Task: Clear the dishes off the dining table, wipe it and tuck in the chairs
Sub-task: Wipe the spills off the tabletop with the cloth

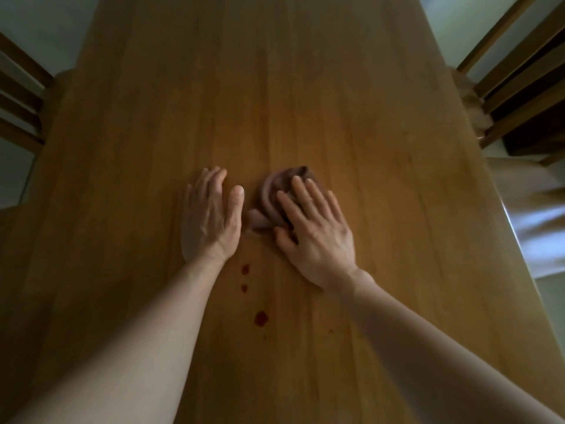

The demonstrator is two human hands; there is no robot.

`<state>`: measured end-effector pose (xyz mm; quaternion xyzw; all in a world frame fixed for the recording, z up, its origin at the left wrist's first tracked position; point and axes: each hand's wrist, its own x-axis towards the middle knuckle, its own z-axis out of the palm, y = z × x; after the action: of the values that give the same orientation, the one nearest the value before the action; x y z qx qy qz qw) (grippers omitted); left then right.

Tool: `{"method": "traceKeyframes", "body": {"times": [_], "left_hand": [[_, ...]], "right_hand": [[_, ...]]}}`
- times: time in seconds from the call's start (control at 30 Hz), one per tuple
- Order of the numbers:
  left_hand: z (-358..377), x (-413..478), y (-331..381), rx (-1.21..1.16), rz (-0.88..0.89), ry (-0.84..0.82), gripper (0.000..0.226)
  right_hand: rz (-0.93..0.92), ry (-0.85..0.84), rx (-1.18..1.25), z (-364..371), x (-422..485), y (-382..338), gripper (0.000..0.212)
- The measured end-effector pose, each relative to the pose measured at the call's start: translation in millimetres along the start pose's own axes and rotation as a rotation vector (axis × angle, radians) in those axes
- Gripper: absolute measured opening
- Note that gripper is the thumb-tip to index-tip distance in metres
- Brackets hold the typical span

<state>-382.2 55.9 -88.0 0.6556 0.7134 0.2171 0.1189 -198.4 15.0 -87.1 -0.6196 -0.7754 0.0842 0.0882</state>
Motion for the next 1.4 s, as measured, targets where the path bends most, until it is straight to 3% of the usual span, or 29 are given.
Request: {"method": "traceKeyframes", "body": {"times": [0.23, 0.4, 0.5, 0.63, 0.83, 1.0, 1.1, 1.4], "left_hand": [[1.0, -0.7, 1.0, -0.011, -0.003, -0.012, 0.078], [0.5, -1.5, 1.4, -0.022, -0.005, -0.002, 0.079], [-0.4, -2.1, 1.0, -0.026, 0.004, -0.006, 0.078], [-0.5, -2.8, 0.5, -0.034, 0.004, -0.005, 0.077], [-1.8, -3.5, 0.9, -0.052, 0.01, -0.003, 0.078], [-2.0, -0.8, -0.5, -0.093, 0.001, -0.006, 0.08], [-2.7, -2.2, -3.6, -0.148, -0.022, -0.027, 0.083], [-30.9, -58.9, -46.5, -0.19, 0.05, -0.148, 0.076]], "right_hand": [[0.358, 0.036, -0.036, -42.7, -5.7, 137.8, 0.059], [0.556, 0.092, 0.021, -52.5, 58.1, 154.4, 0.057], [0.509, 0.085, 0.039, -43.6, 92.7, 127.8, 0.059], [0.311, 0.079, 0.022, -24.1, 105.7, 74.1, 0.058], [0.085, 0.036, 0.03, -2.2, 84.0, -4.6, 0.057], [-0.077, -0.025, 0.028, 2.4, 47.7, -13.5, 0.055], [-0.031, -0.015, 0.011, -6.0, 23.8, 8.0, 0.054], [0.406, 0.073, 0.017, -34.6, -106.8, 75.6, 0.055]]}}
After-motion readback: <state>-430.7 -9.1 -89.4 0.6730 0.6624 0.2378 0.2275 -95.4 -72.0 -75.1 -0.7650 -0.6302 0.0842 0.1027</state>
